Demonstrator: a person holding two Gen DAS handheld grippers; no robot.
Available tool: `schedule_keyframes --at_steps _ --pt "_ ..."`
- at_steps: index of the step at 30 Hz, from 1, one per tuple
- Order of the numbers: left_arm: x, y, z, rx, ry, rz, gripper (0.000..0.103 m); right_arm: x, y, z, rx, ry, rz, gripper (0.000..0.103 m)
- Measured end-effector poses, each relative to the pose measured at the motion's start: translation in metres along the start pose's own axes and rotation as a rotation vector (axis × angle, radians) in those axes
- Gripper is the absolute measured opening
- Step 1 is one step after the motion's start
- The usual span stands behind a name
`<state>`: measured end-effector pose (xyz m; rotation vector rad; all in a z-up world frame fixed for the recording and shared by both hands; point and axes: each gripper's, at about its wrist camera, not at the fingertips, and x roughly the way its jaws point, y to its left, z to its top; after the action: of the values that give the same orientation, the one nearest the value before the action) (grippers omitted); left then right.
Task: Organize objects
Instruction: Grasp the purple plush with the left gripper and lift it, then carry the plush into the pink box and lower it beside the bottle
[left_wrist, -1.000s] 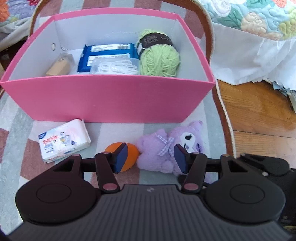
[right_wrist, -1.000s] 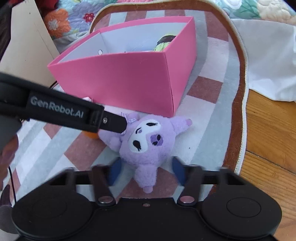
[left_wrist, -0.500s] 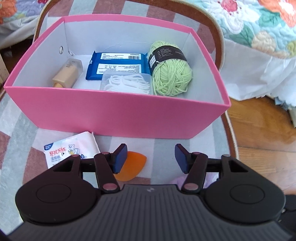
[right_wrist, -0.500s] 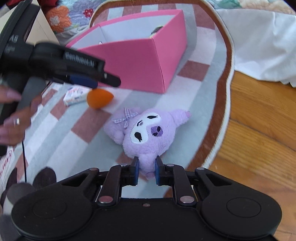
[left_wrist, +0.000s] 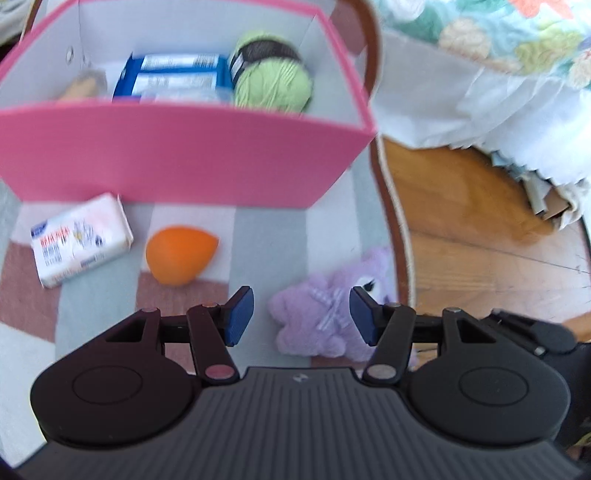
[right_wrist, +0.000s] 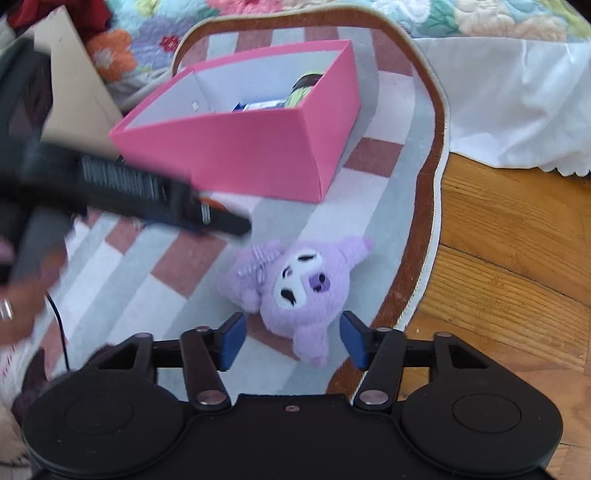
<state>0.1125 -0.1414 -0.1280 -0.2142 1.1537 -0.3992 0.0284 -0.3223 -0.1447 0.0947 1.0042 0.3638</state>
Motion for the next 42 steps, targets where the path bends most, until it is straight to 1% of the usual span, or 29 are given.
schedule_keyframes --at_steps 2,5,8,10,11,12,13,15,17,20,27,29,31,35,38,42 --pt "0.009 0.003 -0.003 -0.024 0.026 0.000 0.057 0.008 -0.004 0.004 0.029 0.008 -0.008 0.067" --pt "0.022 0.004 -0.006 -0.047 0.060 0.005 0.063 0.024 -0.011 0.009 0.065 0.033 -0.030 0.067" --pt "0.028 0.007 -0.007 -0.088 0.038 -0.020 0.063 0.037 -0.015 0.014 0.106 0.052 -0.016 0.067" --pt "0.030 0.009 -0.007 -0.112 0.036 -0.035 0.059 0.044 -0.014 0.015 0.109 0.068 -0.025 0.067" --pt "0.030 0.009 -0.007 -0.117 0.040 -0.046 0.055 0.045 -0.012 0.016 0.100 0.079 -0.025 0.064" --pt "0.030 0.010 -0.006 -0.128 0.054 -0.078 0.041 0.046 -0.010 0.017 0.095 0.087 -0.019 0.063" --pt "0.029 0.012 -0.007 -0.154 0.070 -0.110 0.041 0.045 -0.009 0.018 0.096 0.091 -0.022 0.063" --pt "0.023 0.011 -0.008 -0.161 0.082 -0.113 0.041 0.043 -0.006 0.018 0.109 0.112 -0.030 0.063" --pt "0.010 0.009 -0.011 -0.151 0.067 -0.118 0.041 0.037 -0.001 0.017 0.101 0.118 -0.026 0.063" --pt "-0.015 0.006 -0.015 -0.130 0.049 -0.114 0.041 0.022 0.010 0.017 0.082 0.102 -0.022 0.063" --pt "-0.073 -0.006 -0.006 -0.006 0.021 -0.092 0.041 -0.018 0.041 0.029 0.038 0.098 0.014 0.066" --pt "-0.091 -0.009 -0.002 0.021 -0.002 -0.082 0.042 -0.029 0.051 0.034 0.014 0.094 0.017 0.067" --pt "-0.109 -0.011 0.001 0.044 -0.045 -0.071 0.042 -0.039 0.063 0.040 -0.026 0.077 0.011 0.067" --pt "-0.142 -0.008 0.003 0.046 -0.107 -0.058 0.042 -0.060 0.086 0.052 -0.093 0.018 -0.003 0.067" --pt "-0.166 -0.003 0.004 0.049 -0.148 -0.058 0.042 -0.072 0.099 0.064 -0.117 -0.002 0.012 0.067" --pt "-0.191 0.005 0.008 0.054 -0.182 -0.055 0.042 -0.083 0.119 0.079 -0.162 -0.036 0.018 0.069"
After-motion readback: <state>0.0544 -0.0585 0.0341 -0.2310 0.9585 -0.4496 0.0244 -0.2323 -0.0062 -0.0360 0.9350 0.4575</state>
